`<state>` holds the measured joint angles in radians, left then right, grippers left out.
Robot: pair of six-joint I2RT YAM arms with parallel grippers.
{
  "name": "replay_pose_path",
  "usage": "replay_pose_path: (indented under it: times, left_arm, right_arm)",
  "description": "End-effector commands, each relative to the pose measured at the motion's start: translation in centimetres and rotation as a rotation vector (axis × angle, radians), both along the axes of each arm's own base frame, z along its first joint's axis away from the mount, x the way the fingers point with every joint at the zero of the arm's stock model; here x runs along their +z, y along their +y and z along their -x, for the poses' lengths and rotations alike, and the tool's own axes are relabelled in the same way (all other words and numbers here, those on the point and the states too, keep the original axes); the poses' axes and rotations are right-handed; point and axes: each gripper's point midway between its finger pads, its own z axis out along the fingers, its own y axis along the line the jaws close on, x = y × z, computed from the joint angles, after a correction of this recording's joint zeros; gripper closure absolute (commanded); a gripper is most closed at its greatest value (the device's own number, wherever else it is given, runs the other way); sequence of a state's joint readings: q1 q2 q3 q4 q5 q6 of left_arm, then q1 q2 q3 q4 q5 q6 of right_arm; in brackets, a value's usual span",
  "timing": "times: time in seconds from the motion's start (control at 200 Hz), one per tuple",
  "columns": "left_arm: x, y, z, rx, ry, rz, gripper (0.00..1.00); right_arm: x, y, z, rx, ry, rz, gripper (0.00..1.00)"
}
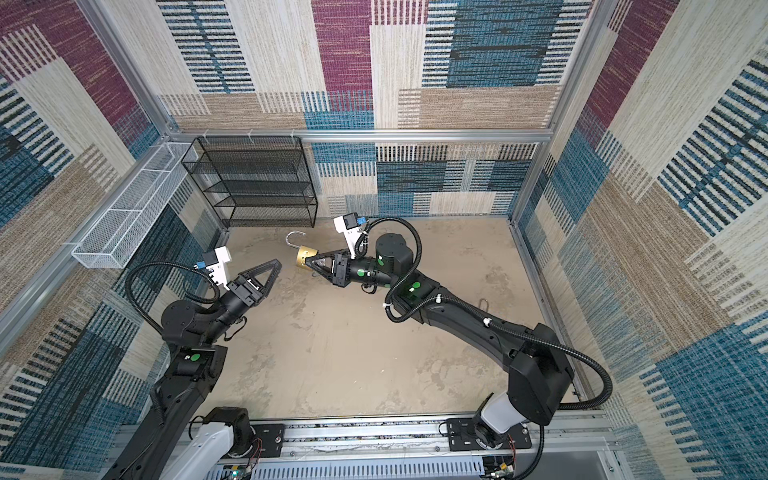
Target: Lock with the key
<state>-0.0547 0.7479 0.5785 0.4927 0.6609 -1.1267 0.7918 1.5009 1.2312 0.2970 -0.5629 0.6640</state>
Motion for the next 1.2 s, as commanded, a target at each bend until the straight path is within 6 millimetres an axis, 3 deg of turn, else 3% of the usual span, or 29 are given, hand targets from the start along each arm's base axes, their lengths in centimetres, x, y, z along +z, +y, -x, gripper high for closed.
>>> replay_pose_path:
  times: [0.0, 0.336, 0.576, 0.957, 1.192]
  left_arm:
    - [-2.1, 0.1, 0.0, -0.001, 0.108, -0.095, 0.42]
    - [0.5, -0.5, 1.7, -0.096, 0.196, -0.203, 0.44]
    - [1.2, -1.9, 1.1, -0.223, 0.218, -0.200, 0.45]
    - [2.8, -2.0, 0.4, -0.235, 0.180, -0.200, 0.46]
    - [3.1, -2.2, 0.2, -0.250, 0.177, -0.199, 0.45]
  right_arm:
    - [-0.4, -0.5, -0.2, -0.037, -0.107, 0.068, 1.00]
    - [-2.3, -0.4, 0.7, 0.028, -0.252, 0.184, 1.00]
    - [-2.3, -0.3, 1.0, 0.050, -0.293, 0.197, 1.00]
    - [-2.9, 0.3, 1.0, 0.080, -0.290, 0.206, 1.00]
    - [-2.2, 0.8, 2.7, 0.161, -0.310, 0.176, 1.00]
